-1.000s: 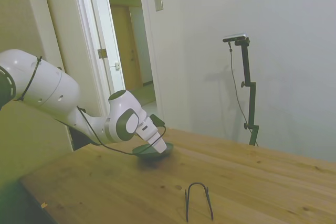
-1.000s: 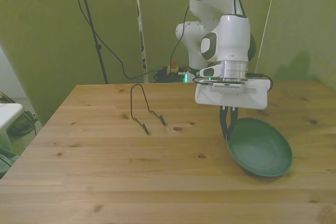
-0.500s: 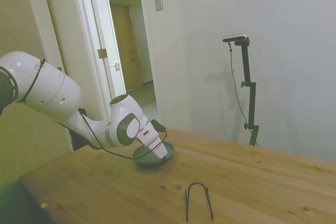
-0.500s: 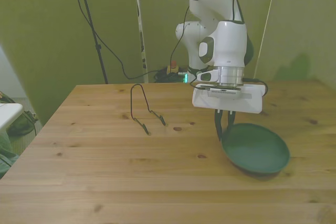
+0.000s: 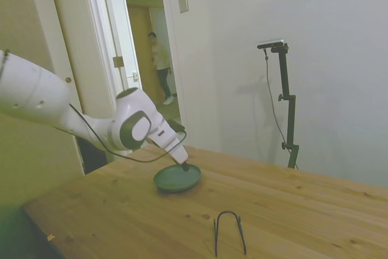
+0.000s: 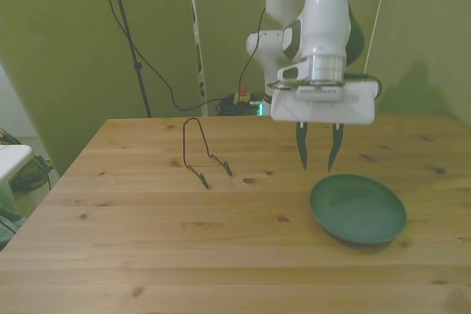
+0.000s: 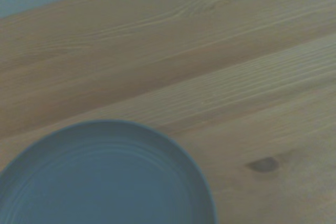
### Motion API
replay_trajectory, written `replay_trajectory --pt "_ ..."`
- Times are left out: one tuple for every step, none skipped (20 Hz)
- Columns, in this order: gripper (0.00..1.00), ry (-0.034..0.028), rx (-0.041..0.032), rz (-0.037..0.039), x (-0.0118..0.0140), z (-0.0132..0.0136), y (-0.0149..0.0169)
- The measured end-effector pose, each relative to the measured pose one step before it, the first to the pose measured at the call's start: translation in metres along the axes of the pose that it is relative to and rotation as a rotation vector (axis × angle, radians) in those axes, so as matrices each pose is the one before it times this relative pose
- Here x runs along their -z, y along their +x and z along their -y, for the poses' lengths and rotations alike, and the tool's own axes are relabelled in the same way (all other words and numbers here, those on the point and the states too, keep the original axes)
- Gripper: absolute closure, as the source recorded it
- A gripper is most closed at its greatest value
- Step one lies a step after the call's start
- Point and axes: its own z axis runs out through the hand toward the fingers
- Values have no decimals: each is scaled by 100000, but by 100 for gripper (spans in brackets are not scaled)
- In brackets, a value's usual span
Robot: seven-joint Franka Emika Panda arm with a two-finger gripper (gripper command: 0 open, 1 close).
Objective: Unload the plate
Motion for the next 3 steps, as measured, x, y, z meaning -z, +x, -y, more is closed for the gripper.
replay_trajectory --pt "0 -1010 1245 607 1937 -260 468" --pt "0 -1460 1587 119 1844 -438 514" --pt "0 -1398 1957 -38 1749 -583 560"
